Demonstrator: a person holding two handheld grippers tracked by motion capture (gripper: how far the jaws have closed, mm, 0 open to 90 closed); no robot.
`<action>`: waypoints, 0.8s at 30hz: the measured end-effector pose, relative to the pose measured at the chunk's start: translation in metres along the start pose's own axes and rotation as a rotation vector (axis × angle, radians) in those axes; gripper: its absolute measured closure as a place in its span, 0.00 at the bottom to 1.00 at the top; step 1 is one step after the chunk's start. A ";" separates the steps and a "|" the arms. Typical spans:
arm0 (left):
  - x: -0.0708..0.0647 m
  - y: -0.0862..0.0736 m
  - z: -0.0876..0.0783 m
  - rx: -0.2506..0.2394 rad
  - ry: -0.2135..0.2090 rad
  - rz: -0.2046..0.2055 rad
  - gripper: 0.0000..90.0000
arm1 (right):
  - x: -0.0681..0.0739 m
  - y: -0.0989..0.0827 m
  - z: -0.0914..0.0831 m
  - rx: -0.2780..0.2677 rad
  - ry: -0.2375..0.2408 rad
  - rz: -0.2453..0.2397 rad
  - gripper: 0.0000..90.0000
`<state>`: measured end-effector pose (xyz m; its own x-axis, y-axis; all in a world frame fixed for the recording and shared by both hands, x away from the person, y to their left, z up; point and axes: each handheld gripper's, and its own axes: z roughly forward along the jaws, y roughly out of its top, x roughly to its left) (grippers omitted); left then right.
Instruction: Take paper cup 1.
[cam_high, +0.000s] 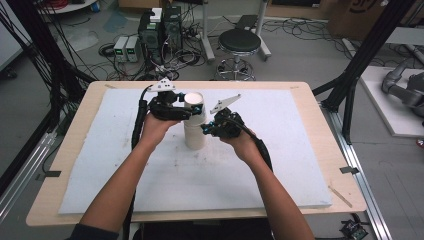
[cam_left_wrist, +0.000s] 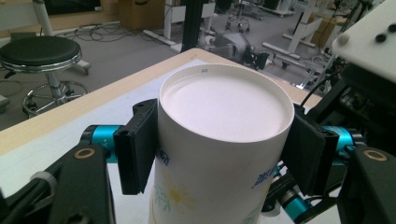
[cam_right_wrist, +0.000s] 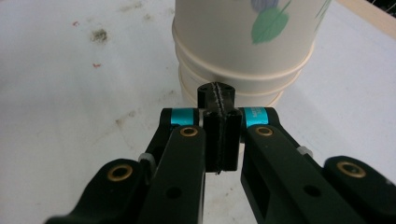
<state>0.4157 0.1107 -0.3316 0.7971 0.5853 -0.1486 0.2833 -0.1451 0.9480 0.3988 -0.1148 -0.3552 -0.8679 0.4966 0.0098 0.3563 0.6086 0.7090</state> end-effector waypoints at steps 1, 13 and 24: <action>0.000 0.000 0.000 0.001 0.002 0.000 0.37 | 0.000 0.000 0.001 0.003 0.000 0.000 1.00; 0.001 0.003 -0.009 -0.038 0.006 -0.019 0.37 | 0.000 -0.002 0.008 0.033 0.005 0.008 1.00; -0.004 0.025 -0.028 -0.108 0.029 0.011 0.37 | 0.003 -0.004 -0.004 -0.010 0.012 0.004 1.00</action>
<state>0.4045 0.1273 -0.2995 0.7836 0.6072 -0.1314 0.2145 -0.0659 0.9745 0.3931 -0.1182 -0.3547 -0.8708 0.4913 0.0208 0.3562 0.6009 0.7156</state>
